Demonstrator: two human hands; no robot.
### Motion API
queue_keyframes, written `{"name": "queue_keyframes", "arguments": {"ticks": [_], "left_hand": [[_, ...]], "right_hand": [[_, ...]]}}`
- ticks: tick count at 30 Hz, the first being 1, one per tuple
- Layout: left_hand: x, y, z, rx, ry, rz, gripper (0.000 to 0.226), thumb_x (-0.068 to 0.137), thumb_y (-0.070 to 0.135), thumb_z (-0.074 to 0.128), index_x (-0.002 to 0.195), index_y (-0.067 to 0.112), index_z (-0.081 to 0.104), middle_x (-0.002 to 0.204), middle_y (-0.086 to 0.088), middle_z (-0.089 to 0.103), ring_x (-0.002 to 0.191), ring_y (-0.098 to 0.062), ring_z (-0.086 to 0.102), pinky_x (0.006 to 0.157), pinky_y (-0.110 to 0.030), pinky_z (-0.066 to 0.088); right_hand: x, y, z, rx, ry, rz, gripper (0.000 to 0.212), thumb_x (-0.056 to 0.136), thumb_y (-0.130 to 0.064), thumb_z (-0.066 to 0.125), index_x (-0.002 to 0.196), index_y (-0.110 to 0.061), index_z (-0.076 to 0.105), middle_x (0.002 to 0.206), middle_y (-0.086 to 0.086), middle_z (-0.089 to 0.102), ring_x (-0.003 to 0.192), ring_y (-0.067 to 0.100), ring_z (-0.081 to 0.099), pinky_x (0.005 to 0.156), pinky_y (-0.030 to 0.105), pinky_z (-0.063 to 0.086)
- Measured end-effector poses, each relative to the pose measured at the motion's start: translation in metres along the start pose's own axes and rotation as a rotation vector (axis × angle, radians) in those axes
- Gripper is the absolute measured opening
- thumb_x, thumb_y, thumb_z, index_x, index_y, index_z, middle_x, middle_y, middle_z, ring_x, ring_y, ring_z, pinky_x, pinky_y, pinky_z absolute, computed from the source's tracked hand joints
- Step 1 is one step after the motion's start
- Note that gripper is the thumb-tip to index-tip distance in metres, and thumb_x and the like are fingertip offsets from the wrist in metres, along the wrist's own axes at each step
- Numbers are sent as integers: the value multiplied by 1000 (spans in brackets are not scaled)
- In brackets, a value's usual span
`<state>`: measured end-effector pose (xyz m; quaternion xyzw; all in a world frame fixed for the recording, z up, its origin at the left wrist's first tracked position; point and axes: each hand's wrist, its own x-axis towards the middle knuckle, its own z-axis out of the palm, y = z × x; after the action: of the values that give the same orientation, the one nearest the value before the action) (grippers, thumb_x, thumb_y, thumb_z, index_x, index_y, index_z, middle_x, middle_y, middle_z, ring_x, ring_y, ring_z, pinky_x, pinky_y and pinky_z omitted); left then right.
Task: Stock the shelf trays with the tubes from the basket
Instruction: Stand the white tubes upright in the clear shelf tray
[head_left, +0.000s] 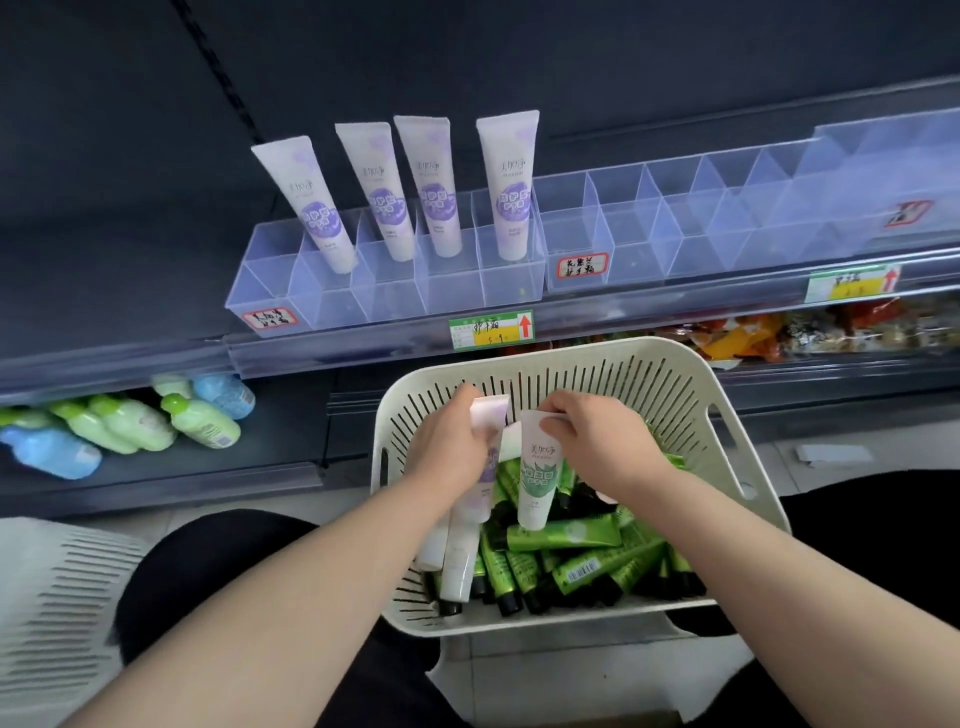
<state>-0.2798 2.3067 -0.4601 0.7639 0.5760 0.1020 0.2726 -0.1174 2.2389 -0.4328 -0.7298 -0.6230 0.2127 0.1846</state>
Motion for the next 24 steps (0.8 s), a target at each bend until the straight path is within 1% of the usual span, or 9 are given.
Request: {"name": "queue_keyframes", "arguments": {"ticks": [3,6,9,13,16,17,19,22,24], "left_hand": [[-4,5,-28,-118,78,28,11,94,26,56,103,26,49,77,3,59,72,-20,57,62,-33,44],[-11,9,-59,-171,167,78,9,94,24,56,101,28,52,86,2,63,78,-19,57,64,-32,45],[-19,14,-93,-227,276,119,9,95,21,54,101,28,53,92,2,63,84,-18,58,66,-32,47],[-24,19,-145,-305,446,148,13,96,16,55,107,23,57,98,2,63,88,-14,57,58,-17,37],[-27,18,-184,-326,595,172,18,93,15,56,109,21,62,97,4,65,84,-11,57,59,-15,38],[-27,17,-197,-329,650,179,17,92,15,57,107,22,62,96,5,65,83,-11,57,59,-16,39],[-22,12,-221,-343,748,169,14,91,14,56,102,23,61,92,6,64,81,-11,57,61,-20,43],[-3,-1,-246,-447,823,120,15,88,12,57,93,26,61,82,7,63,79,-18,61,70,-40,56],[10,-9,-256,-475,823,82,15,89,11,56,91,25,60,82,7,63,80,-19,62,74,-48,57]], "right_hand": [[1,-15,-15,-1,67,-50,19,96,-23,48,105,-15,64,93,3,68,85,24,60,68,31,45],[5,-33,-32,30,142,-107,17,95,-20,50,101,-13,64,93,4,67,87,24,59,65,29,35],[12,-58,-51,36,216,-186,15,94,-17,51,99,-11,64,94,6,67,88,26,59,68,32,40],[22,-97,-73,-1,301,-267,18,96,-21,49,104,-14,64,99,4,66,88,23,59,69,32,45],[32,-129,-85,-27,375,-306,21,97,-23,47,108,-16,63,105,1,64,87,19,56,67,30,41],[36,-140,-89,-26,400,-313,21,97,-24,46,108,-17,62,105,0,63,87,17,54,66,29,39],[44,-160,-94,4,456,-323,21,98,-24,44,109,-19,61,105,-1,62,91,18,55,65,31,40],[60,-183,-95,35,534,-362,21,97,-22,43,107,-20,61,103,-2,62,91,21,56,67,33,43],[72,-194,-95,30,560,-376,20,97,-20,42,105,-20,61,101,-3,61,88,19,55,64,32,42]]}}
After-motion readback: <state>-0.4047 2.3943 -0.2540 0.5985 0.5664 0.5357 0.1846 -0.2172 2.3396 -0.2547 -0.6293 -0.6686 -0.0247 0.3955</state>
